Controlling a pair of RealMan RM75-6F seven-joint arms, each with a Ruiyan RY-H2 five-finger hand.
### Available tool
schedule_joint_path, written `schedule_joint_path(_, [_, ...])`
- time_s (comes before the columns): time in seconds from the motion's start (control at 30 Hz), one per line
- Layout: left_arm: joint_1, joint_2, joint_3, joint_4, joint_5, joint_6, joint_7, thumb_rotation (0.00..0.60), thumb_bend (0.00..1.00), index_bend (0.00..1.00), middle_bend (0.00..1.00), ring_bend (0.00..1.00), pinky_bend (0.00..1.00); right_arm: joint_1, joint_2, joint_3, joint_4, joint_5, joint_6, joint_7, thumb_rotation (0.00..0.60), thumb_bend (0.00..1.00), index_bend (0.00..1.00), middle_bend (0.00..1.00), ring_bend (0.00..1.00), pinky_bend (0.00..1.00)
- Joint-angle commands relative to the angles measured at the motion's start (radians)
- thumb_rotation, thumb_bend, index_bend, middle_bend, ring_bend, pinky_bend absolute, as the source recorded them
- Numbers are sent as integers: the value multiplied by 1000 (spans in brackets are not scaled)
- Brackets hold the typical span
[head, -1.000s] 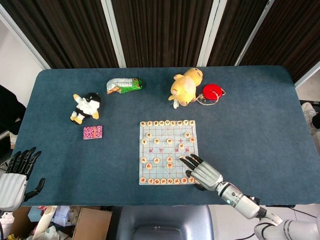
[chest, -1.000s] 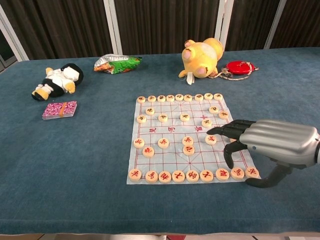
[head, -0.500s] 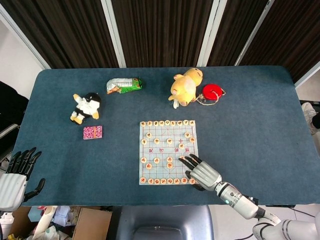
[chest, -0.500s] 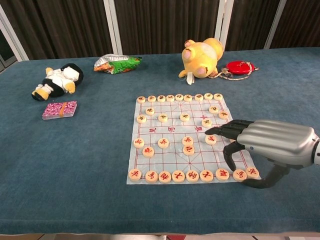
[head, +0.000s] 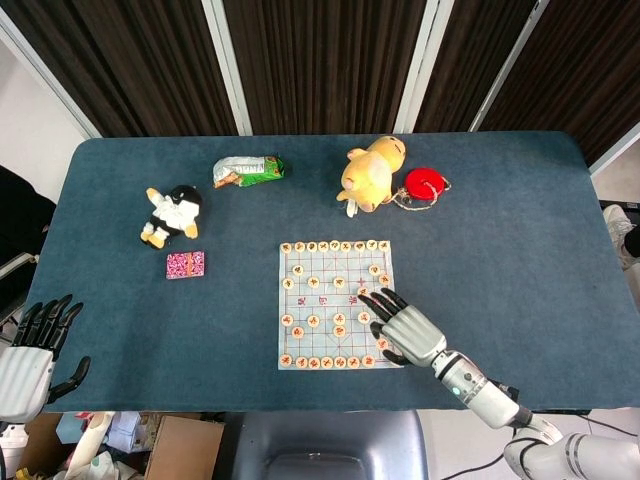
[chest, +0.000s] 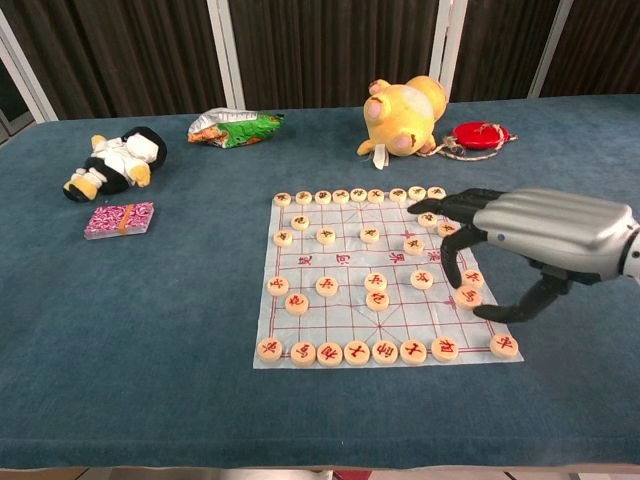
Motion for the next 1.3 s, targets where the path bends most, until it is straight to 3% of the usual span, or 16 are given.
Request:
schedule_joint_path(0.03, [0, 0, 0, 0, -1, -1, -1, 600, 372, 0, 0, 0, 40, 19, -3, 23, -13, 21, -15, -13, 600, 439, 649, 90, 0, 0])
schedule_joint_path(0.2, [2, 4, -2, -1, -2, 6, -8, 600, 372, 0, 0, 0, 40, 47, -22, 51, -15, 66, -55, -53, 600, 440, 649, 90, 0, 0])
schedule_joint_path(0.67, [7, 13, -2, -3, 1, 17, -24, 600, 372, 0, 0, 0, 40, 90, -118, 65, 95, 147, -123, -92, 600, 439, 649, 96, 0, 0])
schedule_joint_path(1.3, [8, 14, -2, -4, 3, 18, -27, 600, 372, 0, 0, 0, 40, 104, -146, 46, 126, 162, -127, -100, 600, 439, 649, 99, 0, 0])
